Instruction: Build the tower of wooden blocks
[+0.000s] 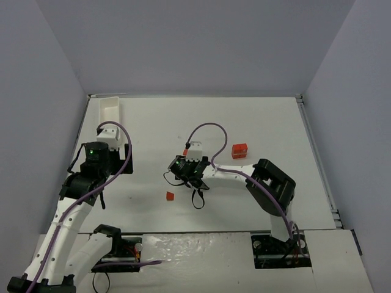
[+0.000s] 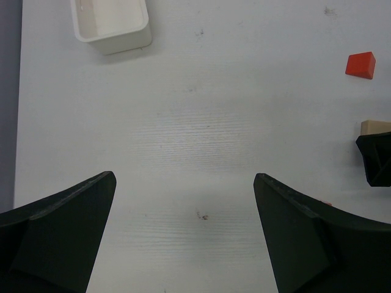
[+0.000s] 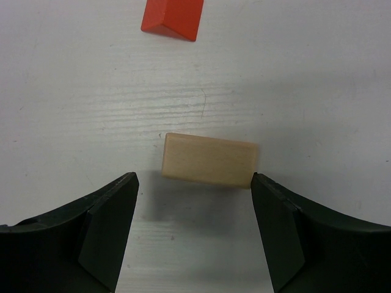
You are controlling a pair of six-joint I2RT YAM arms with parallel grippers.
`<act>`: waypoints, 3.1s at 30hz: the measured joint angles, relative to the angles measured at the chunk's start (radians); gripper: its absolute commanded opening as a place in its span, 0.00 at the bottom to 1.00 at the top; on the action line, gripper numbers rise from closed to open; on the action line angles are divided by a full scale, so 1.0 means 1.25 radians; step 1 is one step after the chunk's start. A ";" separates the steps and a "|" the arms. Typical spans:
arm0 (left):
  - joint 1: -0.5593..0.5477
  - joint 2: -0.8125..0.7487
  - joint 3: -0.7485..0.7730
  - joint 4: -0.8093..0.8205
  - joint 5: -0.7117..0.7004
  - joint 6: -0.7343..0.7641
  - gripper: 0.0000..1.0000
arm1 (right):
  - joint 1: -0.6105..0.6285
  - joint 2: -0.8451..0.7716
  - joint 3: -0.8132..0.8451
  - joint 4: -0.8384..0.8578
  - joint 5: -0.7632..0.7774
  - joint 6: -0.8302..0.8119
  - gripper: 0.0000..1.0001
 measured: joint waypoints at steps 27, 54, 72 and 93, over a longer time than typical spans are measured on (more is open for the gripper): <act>0.000 -0.003 0.000 0.000 0.000 0.000 0.95 | -0.050 0.014 -0.030 0.007 -0.009 -0.047 0.63; 0.000 -0.003 -0.001 0.000 0.000 0.000 0.95 | -0.172 -0.172 -0.156 0.056 -0.163 -0.205 0.79; 0.000 0.002 -0.001 0.000 0.000 0.000 0.95 | -0.171 -0.141 -0.168 0.054 -0.143 -0.136 0.77; 0.000 0.002 -0.001 0.000 0.000 0.000 0.95 | -0.154 -0.121 -0.162 0.054 -0.139 -0.137 0.73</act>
